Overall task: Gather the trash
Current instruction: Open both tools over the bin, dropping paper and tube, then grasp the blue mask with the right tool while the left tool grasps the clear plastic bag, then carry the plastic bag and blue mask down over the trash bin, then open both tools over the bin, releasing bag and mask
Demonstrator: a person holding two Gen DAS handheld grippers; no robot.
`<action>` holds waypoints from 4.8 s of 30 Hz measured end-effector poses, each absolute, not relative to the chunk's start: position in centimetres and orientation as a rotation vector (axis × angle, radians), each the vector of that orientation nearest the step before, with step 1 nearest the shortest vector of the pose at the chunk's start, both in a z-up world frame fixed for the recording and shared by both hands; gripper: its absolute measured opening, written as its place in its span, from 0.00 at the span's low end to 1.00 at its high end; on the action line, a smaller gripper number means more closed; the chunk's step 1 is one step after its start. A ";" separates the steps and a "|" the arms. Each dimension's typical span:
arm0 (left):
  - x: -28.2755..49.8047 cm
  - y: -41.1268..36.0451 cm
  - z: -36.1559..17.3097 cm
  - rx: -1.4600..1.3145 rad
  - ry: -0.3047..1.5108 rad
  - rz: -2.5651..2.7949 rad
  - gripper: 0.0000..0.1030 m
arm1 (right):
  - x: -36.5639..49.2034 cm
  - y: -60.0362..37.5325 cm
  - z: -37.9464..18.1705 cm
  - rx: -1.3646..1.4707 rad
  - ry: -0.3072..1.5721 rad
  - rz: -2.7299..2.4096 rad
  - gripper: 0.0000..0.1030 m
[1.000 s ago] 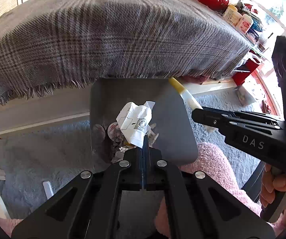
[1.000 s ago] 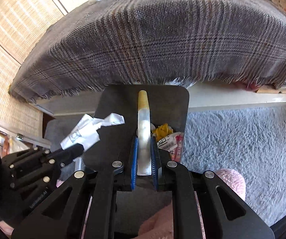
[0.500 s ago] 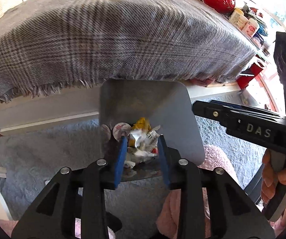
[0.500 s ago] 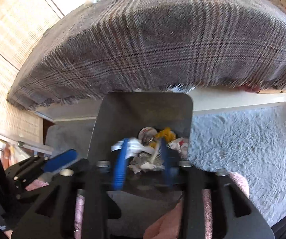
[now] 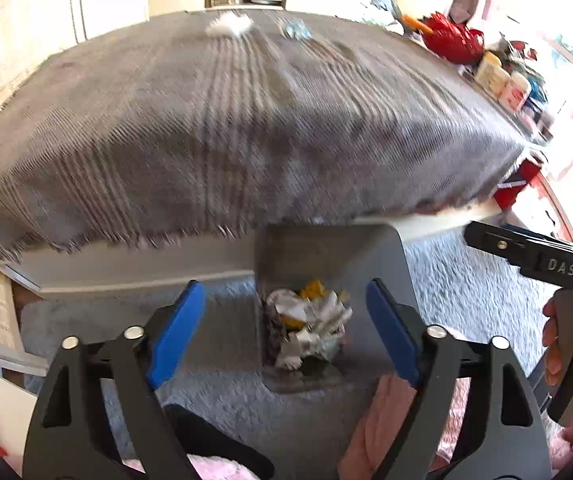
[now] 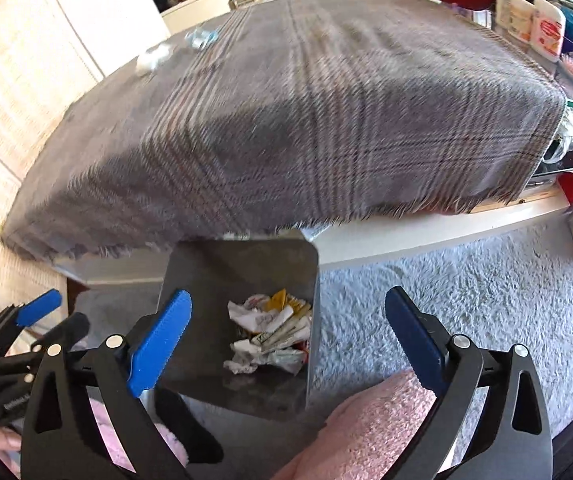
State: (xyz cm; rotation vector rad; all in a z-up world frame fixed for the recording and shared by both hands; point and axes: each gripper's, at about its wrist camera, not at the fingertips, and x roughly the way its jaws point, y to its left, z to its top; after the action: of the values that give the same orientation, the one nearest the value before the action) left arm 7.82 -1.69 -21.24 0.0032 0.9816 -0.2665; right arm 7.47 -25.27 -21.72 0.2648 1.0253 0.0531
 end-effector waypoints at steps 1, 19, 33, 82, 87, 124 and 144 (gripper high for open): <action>8.1 -1.4 -20.8 0.002 0.973 -0.257 0.81 | 7.7 -25.7 -21.2 0.273 1.012 0.047 0.95; 19.9 2.6 -12.7 -0.061 0.831 -0.129 0.83 | 19.4 -26.8 -11.2 0.256 0.806 0.077 0.95; 30.4 2.8 -11.4 -0.013 0.810 -0.108 0.83 | 29.6 -22.4 -10.3 0.180 0.810 0.137 0.95; 35.3 -2.0 -14.9 0.051 0.877 -0.246 0.30 | 32.4 -22.2 -12.6 0.151 0.843 0.163 0.14; 30.4 -2.4 -12.0 0.054 0.848 -0.256 0.30 | 28.8 -22.3 -11.2 0.161 0.839 0.163 0.14; 5.4 -6.0 -24.8 0.037 1.049 -0.335 0.30 | 6.8 -20.6 -21.8 0.174 1.031 0.205 0.14; 6.2 -5.7 -25.8 0.004 1.091 -0.339 0.41 | 8.1 -20.0 -23.0 0.213 1.082 0.188 0.31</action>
State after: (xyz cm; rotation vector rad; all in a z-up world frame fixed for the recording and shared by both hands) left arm 6.20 -5.70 -25.80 0.0035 1.0908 -0.3394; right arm 8.08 -20.03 -23.03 0.2127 1.0816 0.1883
